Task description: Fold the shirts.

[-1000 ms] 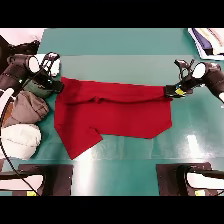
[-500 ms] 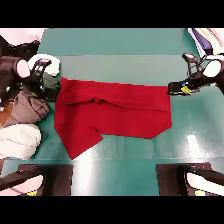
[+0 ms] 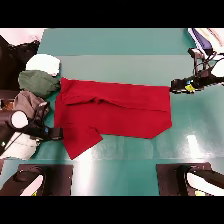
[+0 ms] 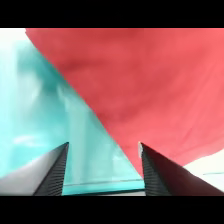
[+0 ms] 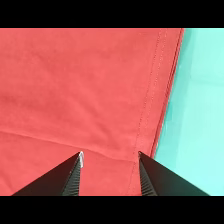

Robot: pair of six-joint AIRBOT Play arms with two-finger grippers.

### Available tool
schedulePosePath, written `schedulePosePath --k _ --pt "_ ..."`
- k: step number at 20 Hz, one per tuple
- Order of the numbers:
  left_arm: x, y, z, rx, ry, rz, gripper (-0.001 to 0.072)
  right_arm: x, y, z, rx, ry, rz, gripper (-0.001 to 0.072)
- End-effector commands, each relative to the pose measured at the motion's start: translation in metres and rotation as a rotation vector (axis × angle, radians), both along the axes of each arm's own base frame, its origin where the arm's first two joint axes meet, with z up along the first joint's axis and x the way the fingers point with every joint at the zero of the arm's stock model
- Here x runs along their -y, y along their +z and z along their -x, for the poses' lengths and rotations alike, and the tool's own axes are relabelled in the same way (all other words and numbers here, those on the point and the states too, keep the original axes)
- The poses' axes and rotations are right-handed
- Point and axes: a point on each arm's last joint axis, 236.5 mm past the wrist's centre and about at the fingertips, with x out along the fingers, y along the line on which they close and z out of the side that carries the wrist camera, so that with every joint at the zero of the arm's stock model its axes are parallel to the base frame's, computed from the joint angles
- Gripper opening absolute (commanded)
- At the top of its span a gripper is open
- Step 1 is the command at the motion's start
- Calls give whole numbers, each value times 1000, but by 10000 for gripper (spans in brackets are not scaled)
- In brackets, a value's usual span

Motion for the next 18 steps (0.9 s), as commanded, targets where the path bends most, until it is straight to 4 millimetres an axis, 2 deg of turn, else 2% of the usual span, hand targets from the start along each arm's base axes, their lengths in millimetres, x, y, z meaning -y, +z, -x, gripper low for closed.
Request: schedulePosePath --k 1,3,8,10,12,13,15,16,18 --pt "9 -26 21 -30 56 50 525 -1 0 3 -9 2 -2 412" --pt "10 -31 16 -10 90 57 525 -1 0 4 -14 2 -2 412" --pt "17 -29 -5 78 119 95 523 0 -1 6 -26 3 -2 412" --pt "18 -29 -9 96 105 98 403 -1 -2 8 -31 5 -2 412" --pt "19 -31 -9 99 108 105 401 -1 -3 10 -40 5 -2 412" --pt "19 -32 -7 95 108 103 339 -1 -4 13 -54 7 -1 412" --pt "19 -32 -10 106 111 105 160 -1 -6 21 -89 12 0 411" --pt "20 -31 -12 115 113 107 23 -1 -8 28 -120 16 1 411" --pt "21 -23 -18 131 101 110 25 0 -13 48 -205 28 8 411"
